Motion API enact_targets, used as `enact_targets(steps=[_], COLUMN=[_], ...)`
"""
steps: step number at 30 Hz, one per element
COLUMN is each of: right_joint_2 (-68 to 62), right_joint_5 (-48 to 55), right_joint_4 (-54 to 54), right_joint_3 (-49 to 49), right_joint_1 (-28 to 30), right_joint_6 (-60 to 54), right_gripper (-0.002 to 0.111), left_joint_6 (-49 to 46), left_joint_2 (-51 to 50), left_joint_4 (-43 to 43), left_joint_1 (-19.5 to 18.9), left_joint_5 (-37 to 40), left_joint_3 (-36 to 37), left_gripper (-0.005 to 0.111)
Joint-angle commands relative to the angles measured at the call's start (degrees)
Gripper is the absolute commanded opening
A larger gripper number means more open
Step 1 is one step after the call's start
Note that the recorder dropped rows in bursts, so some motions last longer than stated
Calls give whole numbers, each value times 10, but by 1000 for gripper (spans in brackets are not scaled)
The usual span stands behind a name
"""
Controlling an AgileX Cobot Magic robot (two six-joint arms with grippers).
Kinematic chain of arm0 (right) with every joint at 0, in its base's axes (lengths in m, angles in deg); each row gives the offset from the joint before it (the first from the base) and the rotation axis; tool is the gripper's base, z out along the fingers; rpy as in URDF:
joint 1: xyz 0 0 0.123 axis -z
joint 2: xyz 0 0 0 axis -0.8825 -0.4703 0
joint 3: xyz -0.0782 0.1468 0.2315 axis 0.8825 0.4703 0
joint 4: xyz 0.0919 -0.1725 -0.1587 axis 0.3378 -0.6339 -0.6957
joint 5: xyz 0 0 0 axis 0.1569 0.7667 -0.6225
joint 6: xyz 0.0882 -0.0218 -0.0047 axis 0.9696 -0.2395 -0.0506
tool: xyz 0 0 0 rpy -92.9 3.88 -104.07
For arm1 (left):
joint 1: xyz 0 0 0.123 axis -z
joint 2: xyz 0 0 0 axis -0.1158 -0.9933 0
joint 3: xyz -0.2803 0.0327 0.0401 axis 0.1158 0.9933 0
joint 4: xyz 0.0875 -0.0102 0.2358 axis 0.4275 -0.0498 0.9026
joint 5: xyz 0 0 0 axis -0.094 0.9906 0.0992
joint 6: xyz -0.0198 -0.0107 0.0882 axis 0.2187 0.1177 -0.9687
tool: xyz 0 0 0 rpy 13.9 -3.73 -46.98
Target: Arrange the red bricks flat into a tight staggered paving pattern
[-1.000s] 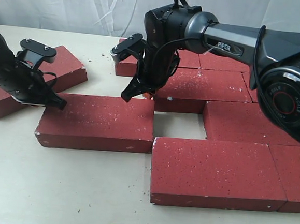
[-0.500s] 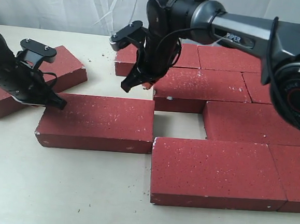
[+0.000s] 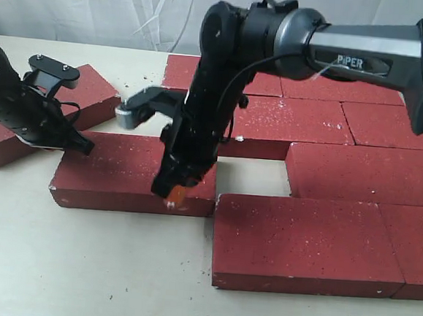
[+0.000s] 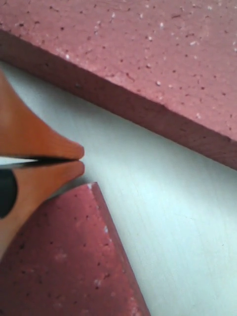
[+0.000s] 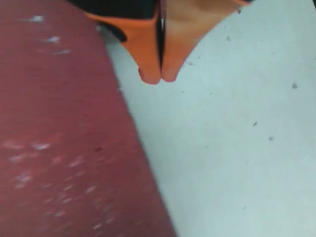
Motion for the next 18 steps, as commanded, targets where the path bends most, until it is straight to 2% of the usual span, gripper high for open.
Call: enact_targets(steps=[1, 5, 10, 18], right_joint_2=[27, 27, 20, 7], right_joint_5=[-30, -71, -75, -110], right_joint_4=[14, -27, -72, -146], right_joint_3=[65, 71, 71, 71], right_joint_1=[-22, -30, -30, -29], right_joint_6=[-65, -67, -52, 12], right_gripper=[-1, -1, -1, -1], left_joint_6=[2, 2, 2, 2], left_joint_2=[6, 6, 6, 6], left_joint_4=[-3, -5, -5, -6], left_joint_1=[1, 1, 1, 1], left_joint_5=[-1, -2, -2, 3], left_joint_3=[-2, -2, -2, -2], left_gripper=[0, 0, 0, 0])
